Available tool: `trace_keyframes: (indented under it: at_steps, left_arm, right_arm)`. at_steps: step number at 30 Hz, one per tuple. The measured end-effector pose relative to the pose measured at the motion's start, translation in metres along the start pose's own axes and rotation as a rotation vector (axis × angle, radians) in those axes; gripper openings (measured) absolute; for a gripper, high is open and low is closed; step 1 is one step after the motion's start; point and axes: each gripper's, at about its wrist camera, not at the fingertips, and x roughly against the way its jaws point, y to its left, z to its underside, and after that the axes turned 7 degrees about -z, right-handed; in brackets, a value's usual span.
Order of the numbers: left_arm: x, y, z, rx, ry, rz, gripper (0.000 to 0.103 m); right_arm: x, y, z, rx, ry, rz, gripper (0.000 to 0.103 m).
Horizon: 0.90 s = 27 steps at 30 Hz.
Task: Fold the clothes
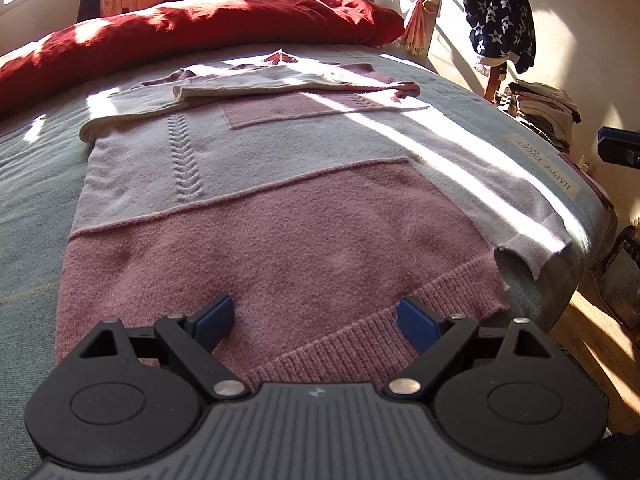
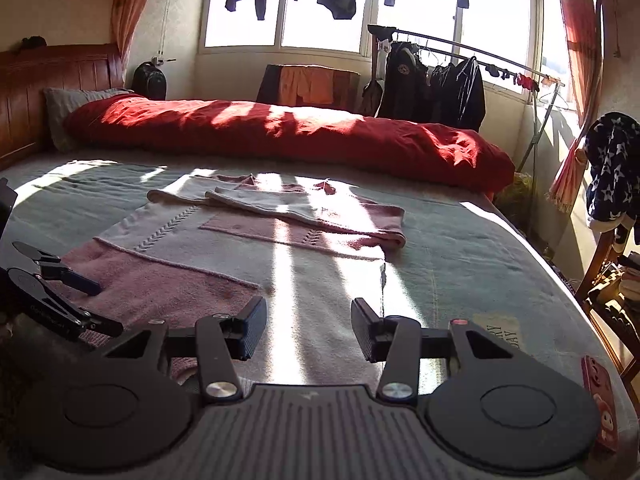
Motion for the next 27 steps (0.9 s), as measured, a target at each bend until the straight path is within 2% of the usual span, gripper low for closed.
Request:
trace_keyframes:
  at_steps: [3,6,9,13,17,22,27]
  left_arm:
    - [0.002,0.0,0.0,-0.008,-0.004,0.002,0.089]
    - [0.004,-0.001,0.001,-0.016,-0.007,0.004,0.089]
    - [0.015,-0.008,-0.001,-0.072,-0.039,-0.002,0.089]
    - [0.031,-0.02,-0.005,-0.164,-0.087,-0.013,0.089]
    - [0.03,-0.022,0.0,-0.18,-0.074,-0.022,0.089]
    - [0.028,-0.026,0.004,-0.191,-0.063,-0.019,0.089]
    - [0.027,-0.03,0.005,-0.205,-0.057,-0.008,0.089]
  right_arm:
    - [0.006,-0.007,0.009,-0.017,0.01,0.0,0.051]
    - [0.003,-0.007,0.016,0.039,0.054,-0.002,0.049]
    - [-0.007,0.0,0.025,0.167,0.114,-0.025,0.037]
    - [-0.033,0.013,0.049,0.379,0.238,-0.03,0.037]
    - [-0.051,0.025,0.067,0.514,0.303,-0.05,0.037]
    - [-0.062,0.038,0.077,0.611,0.307,-0.046,0.037]
    - [-0.065,0.056,0.089,0.766,0.273,0.048,0.038]
